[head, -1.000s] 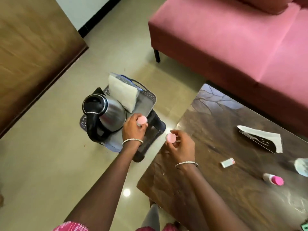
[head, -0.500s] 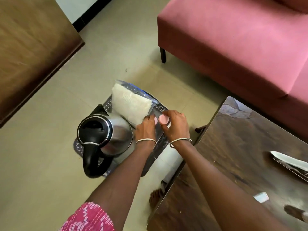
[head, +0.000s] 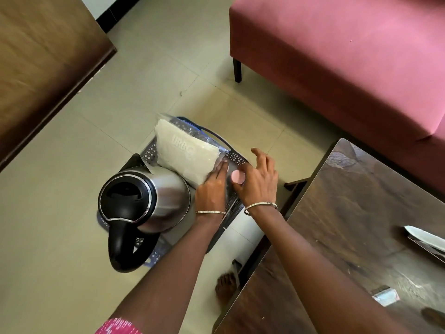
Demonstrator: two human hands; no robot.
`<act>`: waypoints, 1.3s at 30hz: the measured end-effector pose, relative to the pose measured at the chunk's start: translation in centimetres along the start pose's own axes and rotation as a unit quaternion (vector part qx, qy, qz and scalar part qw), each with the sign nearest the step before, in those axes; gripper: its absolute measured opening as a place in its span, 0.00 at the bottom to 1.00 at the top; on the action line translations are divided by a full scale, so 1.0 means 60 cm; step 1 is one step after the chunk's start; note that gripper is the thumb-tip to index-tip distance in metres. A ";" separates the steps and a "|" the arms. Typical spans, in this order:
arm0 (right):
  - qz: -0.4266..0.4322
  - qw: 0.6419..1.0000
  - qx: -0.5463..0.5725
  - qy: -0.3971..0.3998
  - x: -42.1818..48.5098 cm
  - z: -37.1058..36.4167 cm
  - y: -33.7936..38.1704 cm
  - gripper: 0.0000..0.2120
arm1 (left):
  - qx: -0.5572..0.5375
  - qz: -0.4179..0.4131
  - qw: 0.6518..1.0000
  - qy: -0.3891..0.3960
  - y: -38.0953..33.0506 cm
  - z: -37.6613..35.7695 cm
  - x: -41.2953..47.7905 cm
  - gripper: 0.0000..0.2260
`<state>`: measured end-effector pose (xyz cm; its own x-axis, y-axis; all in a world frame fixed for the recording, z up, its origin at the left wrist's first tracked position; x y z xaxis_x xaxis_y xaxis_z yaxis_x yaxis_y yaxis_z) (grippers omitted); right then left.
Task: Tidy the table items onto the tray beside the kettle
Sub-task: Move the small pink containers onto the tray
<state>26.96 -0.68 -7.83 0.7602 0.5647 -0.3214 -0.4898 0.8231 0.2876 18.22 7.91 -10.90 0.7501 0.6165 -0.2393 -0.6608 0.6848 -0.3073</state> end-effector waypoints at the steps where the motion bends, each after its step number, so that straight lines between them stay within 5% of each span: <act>1: -0.006 1.000 -0.010 0.011 0.002 -0.003 0.003 0.12 | -0.020 -0.004 0.999 -0.024 -0.001 0.011 -0.008 0.20; 5: -0.044 0.998 -0.033 0.042 0.011 -0.015 0.007 0.09 | -0.057 -0.012 0.995 -0.076 -0.008 0.047 -0.047 0.10; 10: -0.078 0.995 -0.042 0.052 0.022 -0.023 0.011 0.10 | -0.103 0.102 0.989 -0.001 0.019 0.038 -0.060 0.17; 16: -0.074 0.994 -0.033 0.076 0.022 -0.024 0.017 0.21 | -0.123 0.119 0.985 0.020 0.029 0.040 -0.064 0.17; 20: -0.064 0.990 0.126 0.026 -0.016 0.024 -0.011 0.22 | -0.158 0.127 0.979 0.001 0.018 0.073 -0.088 0.13; 25: -0.137 0.926 0.339 -0.094 -0.168 0.073 -0.142 0.05 | -0.215 0.101 0.971 -0.032 -0.041 0.105 -0.147 0.10; 31: -0.273 0.874 0.397 -0.063 -0.397 0.035 -0.319 0.06 | -0.252 0.058 0.966 -0.012 -0.155 0.086 -0.236 0.11; 39: -0.357 0.831 0.409 -0.124 -0.589 0.066 -0.538 0.06 | -0.230 -0.011 0.965 0.122 -0.350 -0.028 -0.358 0.06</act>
<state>17.58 -47.42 -2.18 0.8464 -0.1622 -0.5073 0.5002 0.5690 0.6527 16.01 -20.37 -0.83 0.7847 0.4553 -0.4207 -0.6055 0.4173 -0.6777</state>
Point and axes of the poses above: each hand's wrist, its own x-axis towards the middle knuckle, its own z-axis out of the back of the hand, y = z × x, the point moved 8 cm from there along x, towards the middle knuckle, and after that the axes turned 6 degrees about y, right-handed, at the moved point
